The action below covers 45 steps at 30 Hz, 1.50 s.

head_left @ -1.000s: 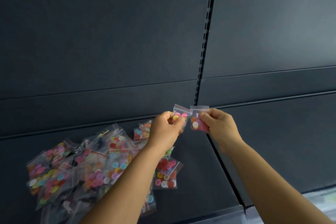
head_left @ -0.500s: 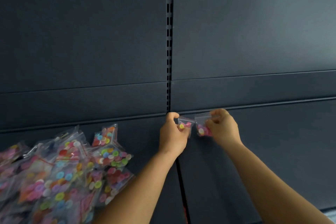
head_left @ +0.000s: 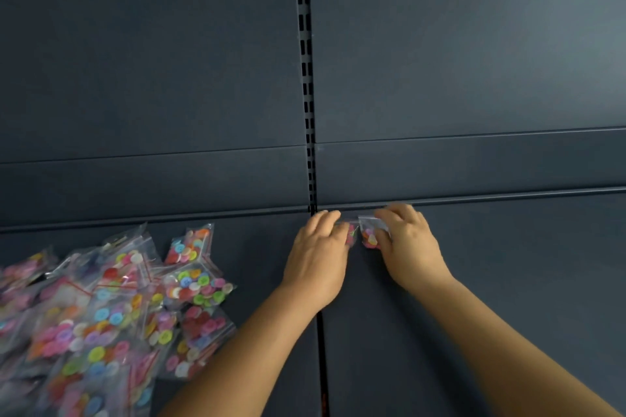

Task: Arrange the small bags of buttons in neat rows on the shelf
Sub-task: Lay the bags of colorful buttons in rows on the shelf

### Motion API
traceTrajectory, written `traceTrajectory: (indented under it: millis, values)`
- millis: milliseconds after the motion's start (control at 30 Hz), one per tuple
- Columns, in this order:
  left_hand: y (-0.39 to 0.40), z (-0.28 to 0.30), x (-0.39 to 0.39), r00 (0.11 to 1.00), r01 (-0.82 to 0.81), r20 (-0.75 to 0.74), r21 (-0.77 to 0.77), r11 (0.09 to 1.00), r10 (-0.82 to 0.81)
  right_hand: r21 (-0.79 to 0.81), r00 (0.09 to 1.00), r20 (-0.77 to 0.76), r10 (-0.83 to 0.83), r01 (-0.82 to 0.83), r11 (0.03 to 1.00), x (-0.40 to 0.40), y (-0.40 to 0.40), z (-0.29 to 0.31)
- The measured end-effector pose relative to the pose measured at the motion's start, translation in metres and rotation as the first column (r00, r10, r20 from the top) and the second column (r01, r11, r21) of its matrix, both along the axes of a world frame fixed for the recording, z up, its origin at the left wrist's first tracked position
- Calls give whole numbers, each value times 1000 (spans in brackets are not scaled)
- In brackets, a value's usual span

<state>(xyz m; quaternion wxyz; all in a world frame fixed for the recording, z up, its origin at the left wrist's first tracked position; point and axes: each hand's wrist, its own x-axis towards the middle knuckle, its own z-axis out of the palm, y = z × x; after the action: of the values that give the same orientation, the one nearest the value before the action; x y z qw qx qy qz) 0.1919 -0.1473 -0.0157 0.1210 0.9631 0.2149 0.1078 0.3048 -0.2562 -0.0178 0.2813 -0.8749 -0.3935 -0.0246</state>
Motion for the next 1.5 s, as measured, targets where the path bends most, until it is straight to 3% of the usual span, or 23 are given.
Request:
traceTrajectory:
  millis: [67,133,333,433,567,800,967,1267,1500]
  values:
    - [2,-3,-8,987,102,-122,-59,993,-109,-192,990,58,128,-115,975,-4,-5,-2]
    - [1,-7,-11,968,120,-207,-111,986,-141,-349,974,1,228,-213,913,-5,-8,-8]
    - [-4,-9,3,965,42,-258,-48,998,-53,-471,965,-97,242,-259,843,-1,-4,-5]
    - [-4,-11,3,972,46,-230,-35,998,-53,-465,969,-94,228,-245,851,0,-2,-1]
    - [0,-8,0,970,91,-217,-111,990,-114,-364,977,34,210,-184,913,-3,-8,0]
    - [1,-3,-3,983,103,-132,-186,977,-129,-361,972,-43,230,-230,904,3,-9,0]
    - [2,-2,-8,1000,24,3,-308,951,-24,-267,971,45,234,-214,940,-1,-11,-2]
    - [3,-4,-11,990,96,-91,-127,987,-108,-246,969,54,240,-220,944,-2,-12,-7]
    - [7,1,-5,982,102,-147,-93,990,-115,-206,971,58,230,-214,955,0,-10,-1]
